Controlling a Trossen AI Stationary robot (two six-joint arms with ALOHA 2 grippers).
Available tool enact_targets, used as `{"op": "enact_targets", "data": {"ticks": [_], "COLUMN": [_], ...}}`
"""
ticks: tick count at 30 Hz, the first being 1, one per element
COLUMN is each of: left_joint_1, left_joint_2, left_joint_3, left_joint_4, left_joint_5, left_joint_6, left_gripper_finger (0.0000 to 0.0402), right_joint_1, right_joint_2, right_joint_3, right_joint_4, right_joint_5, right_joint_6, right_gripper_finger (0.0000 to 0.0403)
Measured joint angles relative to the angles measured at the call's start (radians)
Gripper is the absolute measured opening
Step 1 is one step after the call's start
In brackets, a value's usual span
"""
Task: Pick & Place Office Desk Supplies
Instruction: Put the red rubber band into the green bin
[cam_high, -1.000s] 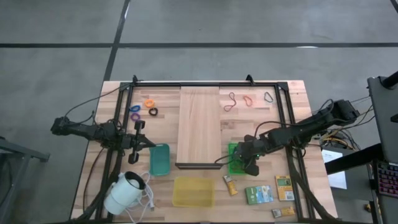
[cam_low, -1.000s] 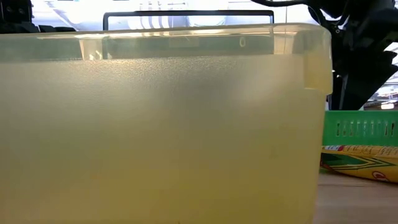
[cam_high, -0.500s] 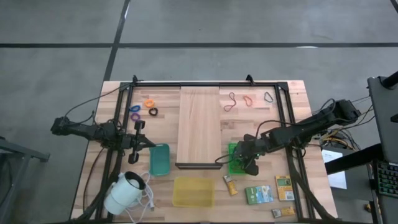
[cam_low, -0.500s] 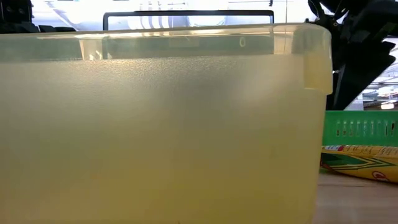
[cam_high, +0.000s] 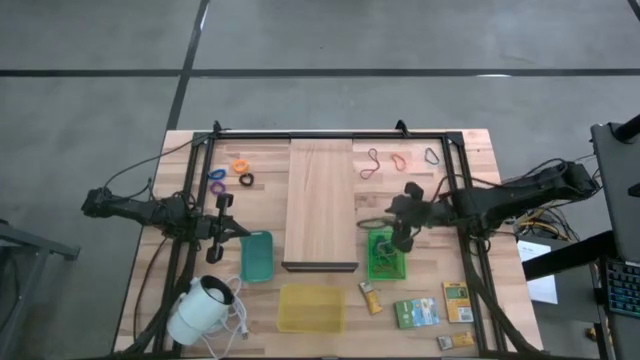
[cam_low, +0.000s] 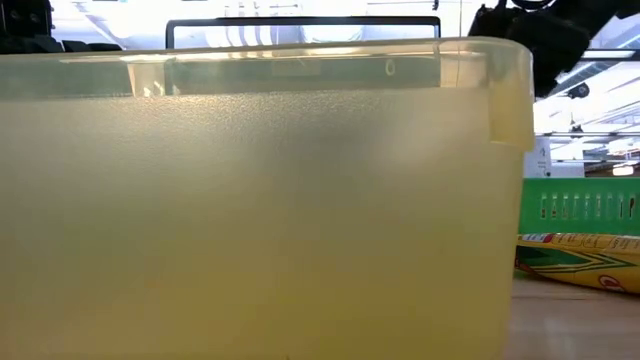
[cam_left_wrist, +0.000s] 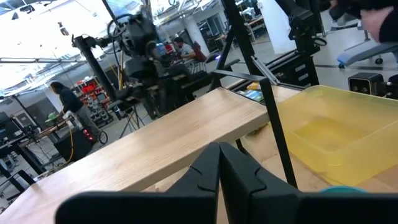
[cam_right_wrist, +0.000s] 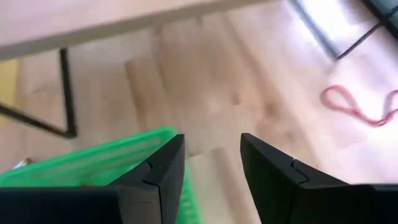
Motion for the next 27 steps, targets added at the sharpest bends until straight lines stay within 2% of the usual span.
{"op": "enact_targets", "data": {"ticks": [7, 11, 18, 21, 27], "left_joint_1": [0.001, 0.001, 0.001, 0.001, 0.001], "left_joint_2": [0.000, 0.000, 0.000, 0.000, 0.000], "left_joint_3": [0.000, 0.000, 0.000, 0.000, 0.000], "left_joint_4": [0.000, 0.000, 0.000, 0.000, 0.000], "left_joint_5": [0.000, 0.000, 0.000, 0.000, 0.000], "left_joint_6": [0.000, 0.000, 0.000, 0.000, 0.000], "left_gripper_finger": [0.0012, 0.0012, 0.0012, 0.0012, 0.0012], "right_joint_1": [-0.200, -0.329, -0.535, -0.611, -0.731], "right_joint_2": [-0.044, -0.031, 0.041, 0.079, 0.166], "right_joint_3": [0.000, 0.000, 0.000, 0.000, 0.000], "right_joint_4": [0.004, 0.052, 0.284, 0.325, 0.323], "right_joint_5": [-0.003, -0.015, -0.292, -0.325, -0.327], "right_joint_6": [-0.059, -0.181, -0.361, -0.386, -0.389], "right_gripper_finger": [0.0139, 0.0141, 0.0137, 0.0139, 0.0139]}}
